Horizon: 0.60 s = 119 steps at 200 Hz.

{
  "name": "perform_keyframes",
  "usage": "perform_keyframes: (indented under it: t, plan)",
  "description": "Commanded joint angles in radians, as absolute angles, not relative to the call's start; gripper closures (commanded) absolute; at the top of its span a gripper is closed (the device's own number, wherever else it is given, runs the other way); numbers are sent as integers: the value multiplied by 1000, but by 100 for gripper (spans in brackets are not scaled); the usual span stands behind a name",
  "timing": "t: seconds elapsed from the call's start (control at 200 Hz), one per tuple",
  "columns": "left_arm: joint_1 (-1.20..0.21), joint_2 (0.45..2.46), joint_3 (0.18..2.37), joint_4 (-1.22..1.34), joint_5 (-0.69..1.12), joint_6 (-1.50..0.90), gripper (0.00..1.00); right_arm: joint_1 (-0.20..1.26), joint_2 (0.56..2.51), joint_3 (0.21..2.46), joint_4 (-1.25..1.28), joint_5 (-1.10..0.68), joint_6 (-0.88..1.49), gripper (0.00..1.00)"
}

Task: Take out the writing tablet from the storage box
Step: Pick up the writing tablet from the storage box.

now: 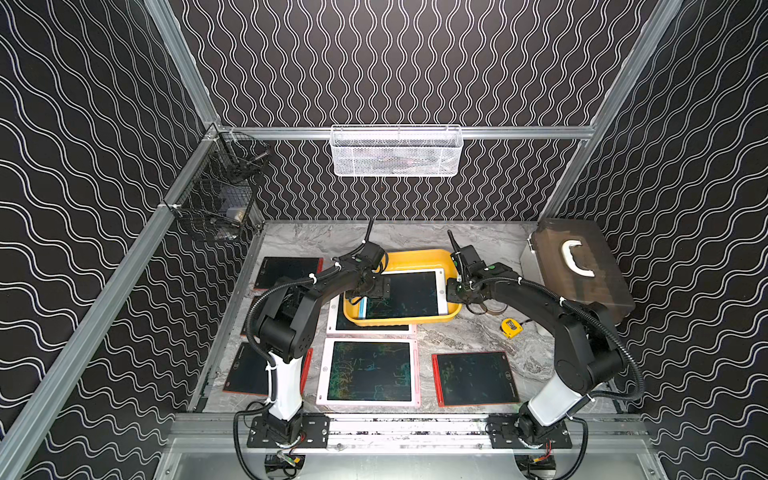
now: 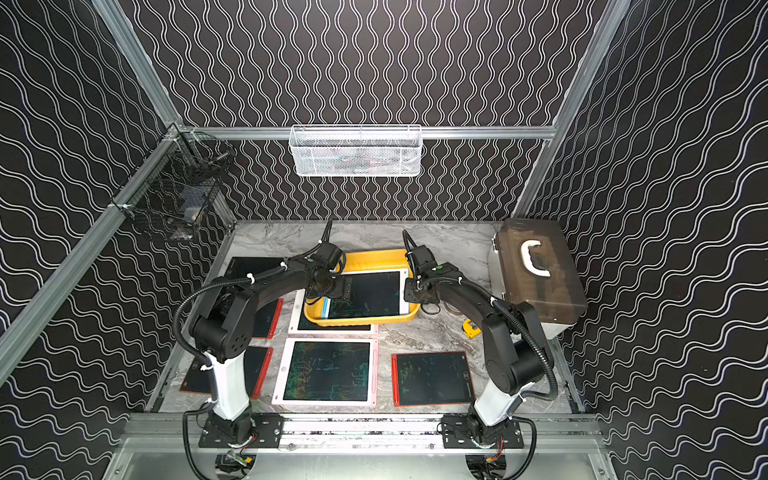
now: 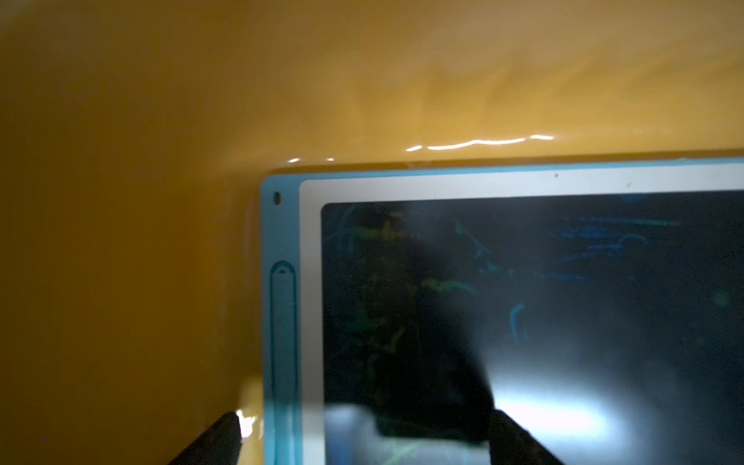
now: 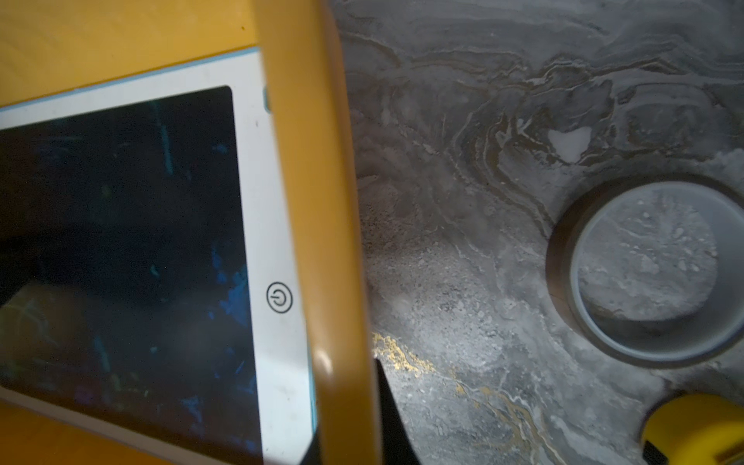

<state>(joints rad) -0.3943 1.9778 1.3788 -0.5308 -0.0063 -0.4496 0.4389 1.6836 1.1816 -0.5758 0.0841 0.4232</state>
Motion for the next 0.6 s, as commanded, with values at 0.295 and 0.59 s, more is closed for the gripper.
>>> perform_keyframes:
  t: [0.295, 0.59]
  plan:
    - [-393, 1979, 1344, -481, 229, -523, 1, 438, 1716, 1201, -491, 21, 446, 100]
    - [-390, 1838, 1365, -382, 467, -589, 1, 446, 1742, 1217, -499, 29, 440, 100]
